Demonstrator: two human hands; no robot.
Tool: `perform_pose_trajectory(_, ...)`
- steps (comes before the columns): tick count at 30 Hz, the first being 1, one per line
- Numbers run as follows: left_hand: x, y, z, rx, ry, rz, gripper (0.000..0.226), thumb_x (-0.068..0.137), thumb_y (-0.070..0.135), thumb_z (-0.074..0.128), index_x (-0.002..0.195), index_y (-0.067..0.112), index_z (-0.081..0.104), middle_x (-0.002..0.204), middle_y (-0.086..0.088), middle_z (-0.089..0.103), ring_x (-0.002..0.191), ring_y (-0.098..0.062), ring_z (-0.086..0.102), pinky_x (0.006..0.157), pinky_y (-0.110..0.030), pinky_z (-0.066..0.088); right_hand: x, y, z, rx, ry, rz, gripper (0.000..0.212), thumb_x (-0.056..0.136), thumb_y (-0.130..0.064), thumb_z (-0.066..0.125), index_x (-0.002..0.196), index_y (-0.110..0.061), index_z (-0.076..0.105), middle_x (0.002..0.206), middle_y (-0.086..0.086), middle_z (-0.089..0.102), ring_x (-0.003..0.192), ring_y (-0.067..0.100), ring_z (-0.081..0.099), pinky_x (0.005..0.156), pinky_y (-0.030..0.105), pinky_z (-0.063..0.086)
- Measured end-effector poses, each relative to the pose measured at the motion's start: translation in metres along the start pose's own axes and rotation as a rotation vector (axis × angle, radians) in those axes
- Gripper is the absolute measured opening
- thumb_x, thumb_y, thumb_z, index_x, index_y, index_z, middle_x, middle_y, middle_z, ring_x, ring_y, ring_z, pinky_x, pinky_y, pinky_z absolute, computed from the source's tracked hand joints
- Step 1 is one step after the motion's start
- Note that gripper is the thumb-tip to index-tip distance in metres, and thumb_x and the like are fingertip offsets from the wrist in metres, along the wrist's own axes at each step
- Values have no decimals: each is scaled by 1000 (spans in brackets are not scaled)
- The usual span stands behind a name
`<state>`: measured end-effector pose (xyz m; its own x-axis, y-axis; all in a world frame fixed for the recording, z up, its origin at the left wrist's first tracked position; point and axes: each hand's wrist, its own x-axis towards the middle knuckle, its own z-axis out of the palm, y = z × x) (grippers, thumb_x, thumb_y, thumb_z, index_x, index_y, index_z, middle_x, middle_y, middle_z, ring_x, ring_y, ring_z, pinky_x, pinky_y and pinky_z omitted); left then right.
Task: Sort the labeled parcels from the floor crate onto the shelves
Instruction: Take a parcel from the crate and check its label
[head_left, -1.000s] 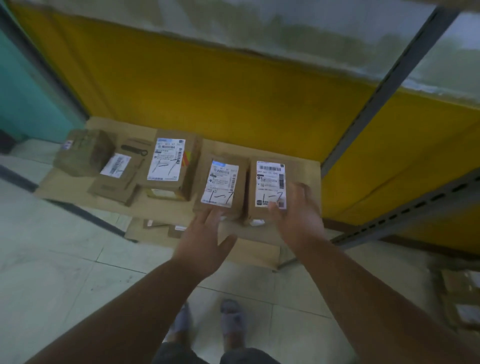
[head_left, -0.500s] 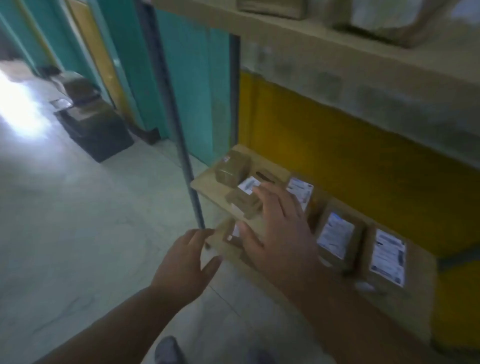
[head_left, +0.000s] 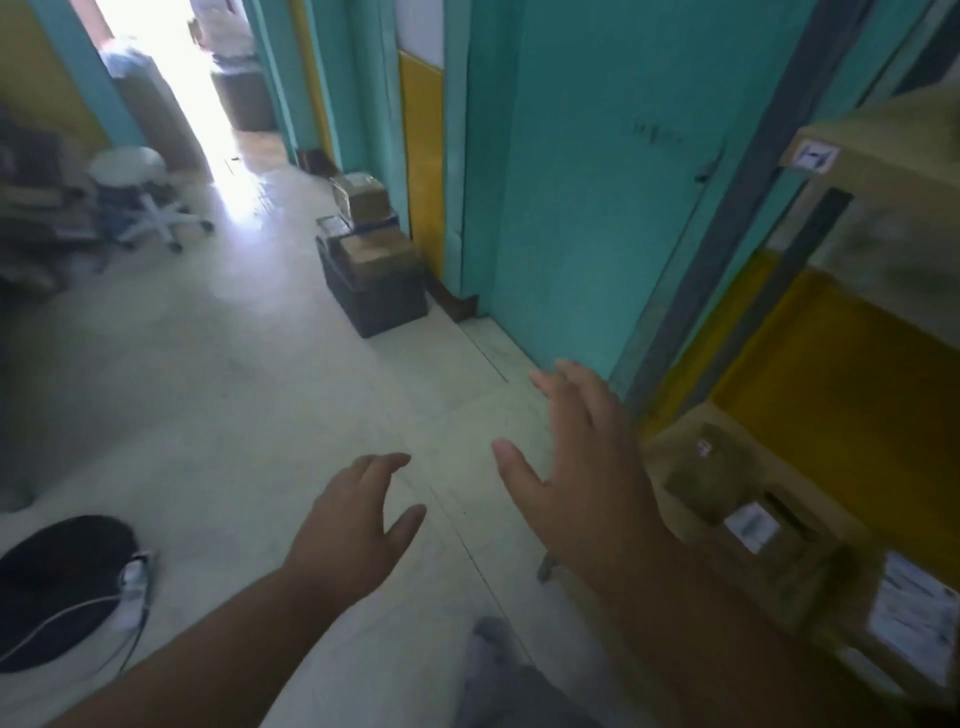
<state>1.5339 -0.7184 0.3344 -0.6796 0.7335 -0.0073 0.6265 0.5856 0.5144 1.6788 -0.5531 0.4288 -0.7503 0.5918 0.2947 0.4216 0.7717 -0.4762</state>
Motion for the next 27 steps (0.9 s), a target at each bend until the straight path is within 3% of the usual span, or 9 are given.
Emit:
perform_pose_trajectory(8, 131, -90, -41, 11, 56, -147, 58, 90, 47, 63, 140, 25, 47, 136, 1, 53, 120, -19, 54, 99, -34, 45, 184, -39, 90, 2, -116, -161, 64, 92, -49, 59, 146, -21, 41, 154, 5, 35, 140, 23, 34, 111, 37, 31)
perform_pose_trajectory(17, 250, -233, -130, 4, 181, -409, 60, 91, 45, 64, 143, 22, 44, 138, -1, 53, 121, -20, 54, 100, -34, 44, 402, -157, 218, 74, -249, -382, 61, 89, -46, 65, 142, -21, 46, 146, 3, 44, 134, 24, 42, 106, 47, 45)
perform_pose_trajectory(22, 364, -326, -181, 15, 209, -378, 60, 91, 48, 61, 144, 25, 43, 142, 1, 51, 127, -20, 49, 105, -36, 42, 506, -212, 299, 78, -246, -343, 59, 89, -52, 63, 138, -29, 41, 146, 0, 42, 132, 22, 43, 101, 48, 49)
perform_pose_trajectory(27, 496, -369, -244, 51, 138, -249, 59, 92, 46, 61, 143, 24, 44, 141, 0, 51, 127, -20, 48, 104, -34, 40, 609, -235, 319, 70, -160, -266, 61, 88, -48, 67, 138, -24, 44, 141, 2, 48, 128, 23, 46, 100, 47, 50)
